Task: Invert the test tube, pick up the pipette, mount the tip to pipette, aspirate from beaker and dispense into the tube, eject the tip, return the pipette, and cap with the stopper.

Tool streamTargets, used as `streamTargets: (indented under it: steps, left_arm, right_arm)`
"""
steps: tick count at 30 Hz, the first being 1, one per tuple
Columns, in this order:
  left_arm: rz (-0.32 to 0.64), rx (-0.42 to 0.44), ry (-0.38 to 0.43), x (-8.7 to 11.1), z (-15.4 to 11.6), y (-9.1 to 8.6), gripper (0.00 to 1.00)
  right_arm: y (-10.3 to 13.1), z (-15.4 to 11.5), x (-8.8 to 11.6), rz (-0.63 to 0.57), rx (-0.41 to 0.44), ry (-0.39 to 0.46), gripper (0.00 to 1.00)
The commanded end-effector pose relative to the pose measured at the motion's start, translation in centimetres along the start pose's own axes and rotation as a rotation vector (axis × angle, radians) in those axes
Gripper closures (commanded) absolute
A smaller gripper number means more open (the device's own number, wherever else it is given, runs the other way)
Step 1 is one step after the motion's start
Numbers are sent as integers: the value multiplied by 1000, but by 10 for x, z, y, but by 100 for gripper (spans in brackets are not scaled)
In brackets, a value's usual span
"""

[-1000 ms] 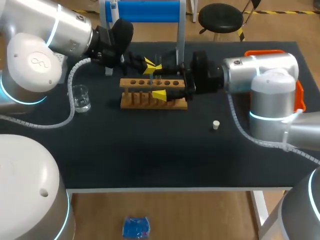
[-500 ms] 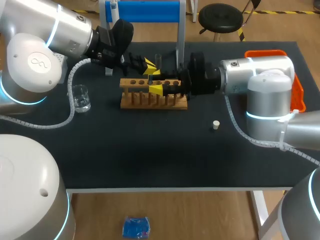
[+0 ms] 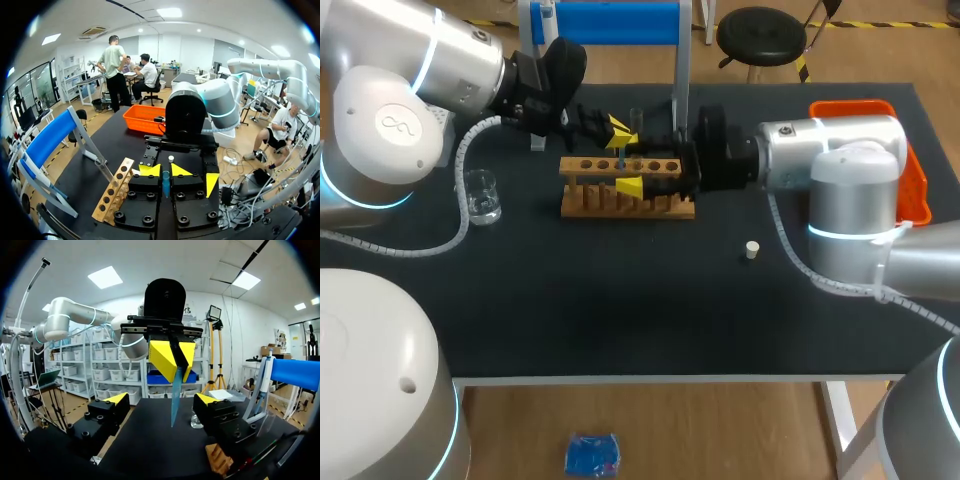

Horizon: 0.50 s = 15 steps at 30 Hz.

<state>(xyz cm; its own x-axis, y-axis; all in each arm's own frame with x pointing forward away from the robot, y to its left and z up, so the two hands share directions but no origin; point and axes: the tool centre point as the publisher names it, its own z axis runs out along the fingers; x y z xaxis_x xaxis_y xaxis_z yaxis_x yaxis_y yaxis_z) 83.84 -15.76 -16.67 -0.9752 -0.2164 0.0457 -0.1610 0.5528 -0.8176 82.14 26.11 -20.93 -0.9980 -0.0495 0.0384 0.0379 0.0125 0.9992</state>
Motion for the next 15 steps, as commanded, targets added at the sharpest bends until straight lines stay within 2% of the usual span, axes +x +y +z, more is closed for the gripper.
streamTargets:
  steps: [1,5,10,13,14,15]
  left_arm:
    - [-1,-3,3,0,0,-1,100]
    - [-1,-3,3,0,0,-1,100]
    - [-1,-3,3,0,0,-1,100]
    - [-1,-3,3,0,0,-1,100]
    - [-1,-3,3,0,0,-1,100]
    - [-1,-3,3,0,0,-1,100]
  right_arm:
    - [1,3,-1,-4,-5,-7,16]
    - [3,4,-2,-8,-12,-7,24]
    - [4,7,-3,-14,-17,-4,25]
    - [4,8,-4,-13,-19,-4,37]
    - [4,8,-4,-11,-19,-4,50]
    - [3,8,-4,-10,-20,-4,53]
